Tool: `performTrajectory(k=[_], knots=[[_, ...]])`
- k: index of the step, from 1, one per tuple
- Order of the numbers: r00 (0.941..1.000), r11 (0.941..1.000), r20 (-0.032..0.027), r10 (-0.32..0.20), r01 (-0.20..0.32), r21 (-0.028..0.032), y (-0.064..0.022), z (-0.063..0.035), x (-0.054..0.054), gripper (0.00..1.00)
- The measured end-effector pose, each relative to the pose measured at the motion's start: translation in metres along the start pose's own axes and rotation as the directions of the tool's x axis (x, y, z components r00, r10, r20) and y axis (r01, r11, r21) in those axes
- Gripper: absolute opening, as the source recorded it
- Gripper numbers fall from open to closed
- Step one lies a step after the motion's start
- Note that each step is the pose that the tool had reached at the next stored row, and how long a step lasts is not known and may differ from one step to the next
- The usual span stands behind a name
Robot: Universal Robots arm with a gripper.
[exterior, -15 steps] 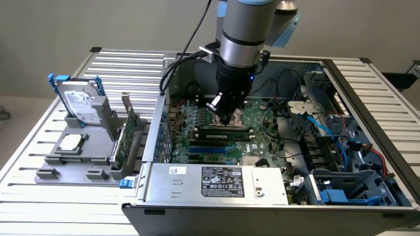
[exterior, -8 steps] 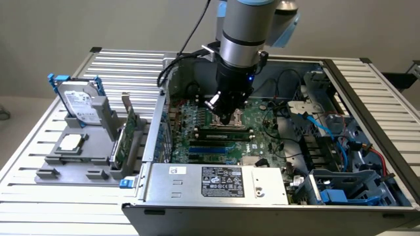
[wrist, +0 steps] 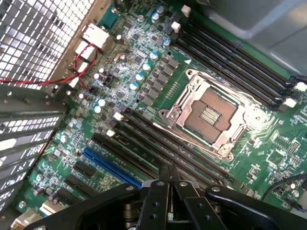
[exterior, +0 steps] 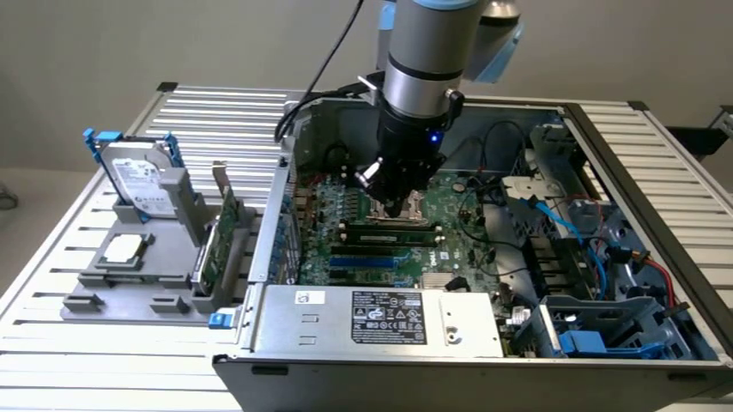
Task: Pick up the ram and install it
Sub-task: 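Press down the ram until it locks into place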
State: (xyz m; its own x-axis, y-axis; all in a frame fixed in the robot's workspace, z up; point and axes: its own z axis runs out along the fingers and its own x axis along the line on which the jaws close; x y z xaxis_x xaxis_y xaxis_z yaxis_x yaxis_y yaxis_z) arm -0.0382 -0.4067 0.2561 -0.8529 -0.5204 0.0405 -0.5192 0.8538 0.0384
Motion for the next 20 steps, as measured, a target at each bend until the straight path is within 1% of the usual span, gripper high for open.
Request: performTrajectory(k=[3,5,8,10,13,15,20], knots=[[0.9991,0.9991,0.002,0.043,-0.043,-0.0016,0.0,0.0,0.0,0.11],[0.9974,0.9974,0.0033,0.072,-0.072,-0.0027,0.0,0.0,0.0,0.11],[0.9934,0.9934,0.005,0.115,-0.115,-0.0045,0.0,0.0,0.0,0.11],[0.9896,0.9896,0.0063,0.144,-0.143,-0.0057,0.0,0.0,0.0,0.11],[0.9828,0.9829,0.0083,0.184,-0.184,-0.0073,0.0,0.0,-0.0001,0.11],[0.9773,0.9773,0.0094,0.212,-0.212,-0.0085,0.0,0.0,0.0,0.11],[0.9602,0.9603,0.0126,0.279,-0.279,-0.0115,0.0,0.0,0.0,0.11]])
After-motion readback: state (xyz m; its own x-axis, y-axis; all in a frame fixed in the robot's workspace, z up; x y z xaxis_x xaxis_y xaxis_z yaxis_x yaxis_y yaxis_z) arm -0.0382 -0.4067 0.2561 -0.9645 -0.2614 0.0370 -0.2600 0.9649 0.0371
